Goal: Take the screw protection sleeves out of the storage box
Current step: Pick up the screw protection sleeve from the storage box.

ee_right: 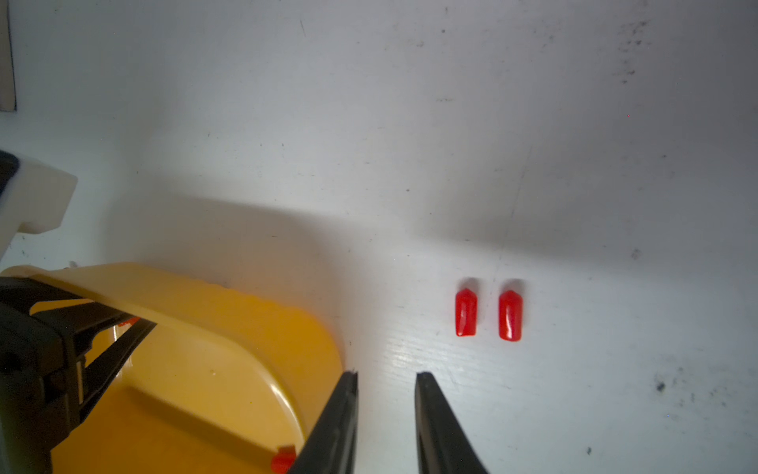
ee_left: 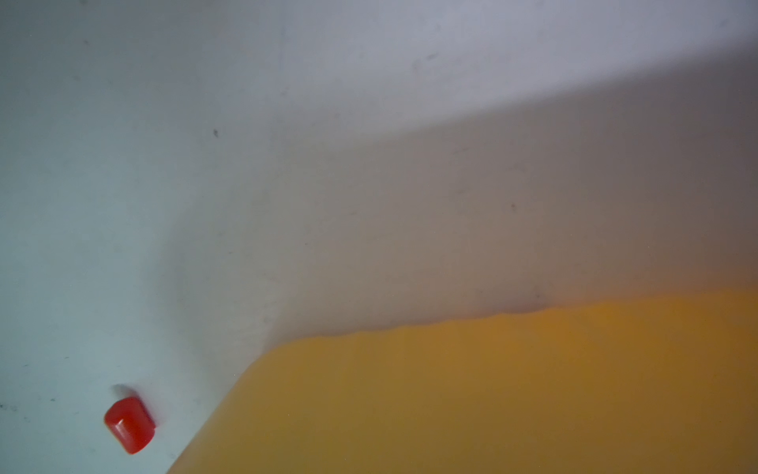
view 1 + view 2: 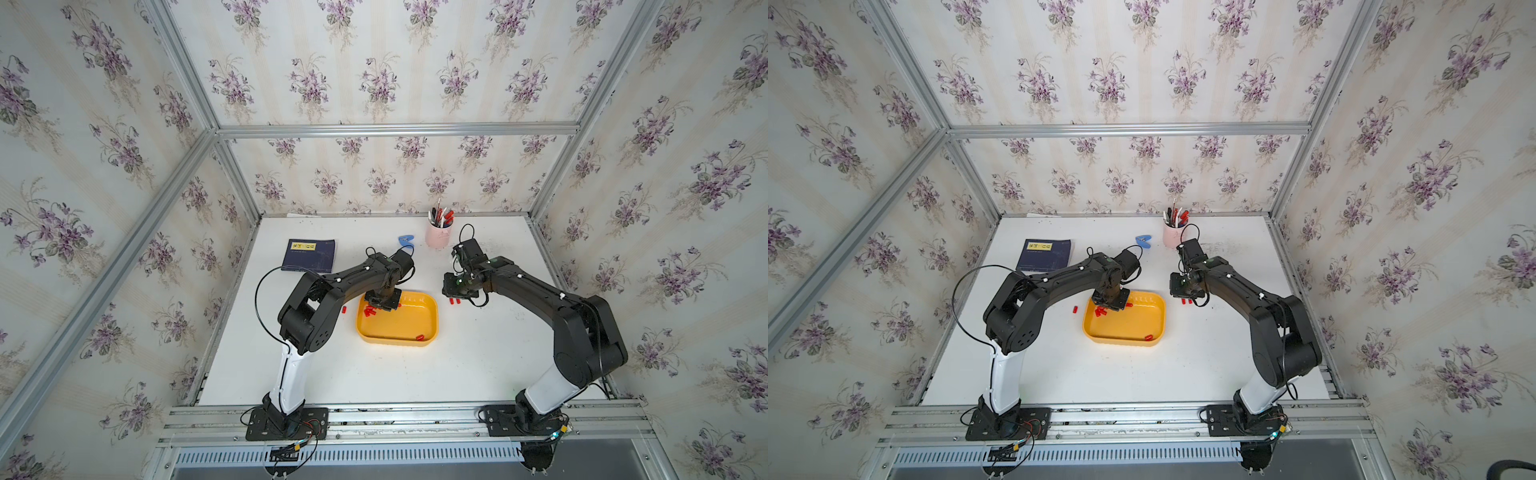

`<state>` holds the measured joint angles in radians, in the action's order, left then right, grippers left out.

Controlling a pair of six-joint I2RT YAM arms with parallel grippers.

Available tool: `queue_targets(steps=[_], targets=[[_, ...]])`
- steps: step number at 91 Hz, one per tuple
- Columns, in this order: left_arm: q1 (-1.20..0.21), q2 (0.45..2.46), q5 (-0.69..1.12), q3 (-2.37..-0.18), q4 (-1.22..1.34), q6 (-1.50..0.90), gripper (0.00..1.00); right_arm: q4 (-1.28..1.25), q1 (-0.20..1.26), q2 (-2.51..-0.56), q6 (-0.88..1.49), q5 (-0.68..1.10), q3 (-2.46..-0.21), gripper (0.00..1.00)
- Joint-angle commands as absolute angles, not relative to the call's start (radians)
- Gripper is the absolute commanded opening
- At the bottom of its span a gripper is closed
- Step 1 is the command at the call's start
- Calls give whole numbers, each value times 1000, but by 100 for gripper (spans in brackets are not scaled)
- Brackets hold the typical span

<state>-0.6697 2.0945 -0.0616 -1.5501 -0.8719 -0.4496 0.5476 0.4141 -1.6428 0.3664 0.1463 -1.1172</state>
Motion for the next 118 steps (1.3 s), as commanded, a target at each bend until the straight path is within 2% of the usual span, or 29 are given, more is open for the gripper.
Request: queue_targets(steps=[1,27,66,98,118], targets=[[-669,2104,-72,-1554,-863,-432,26,562,416,-1634,361,136,-1121,29],[-669,2084,-74,-1538,-853,-427,18,556,415,-1635,362,139,-1116,29],[-670,2008,-61,-1518,-865,-448,17,550,415,-1637,363,140,-1104,29],[-667,1829,-99,-1491,-937,-457,18,542,415,-1637,369,143,-1103,29],[-608,1670,-143,-1400,-986,-455,19,544,415,-1635,368,147,-1105,29]])
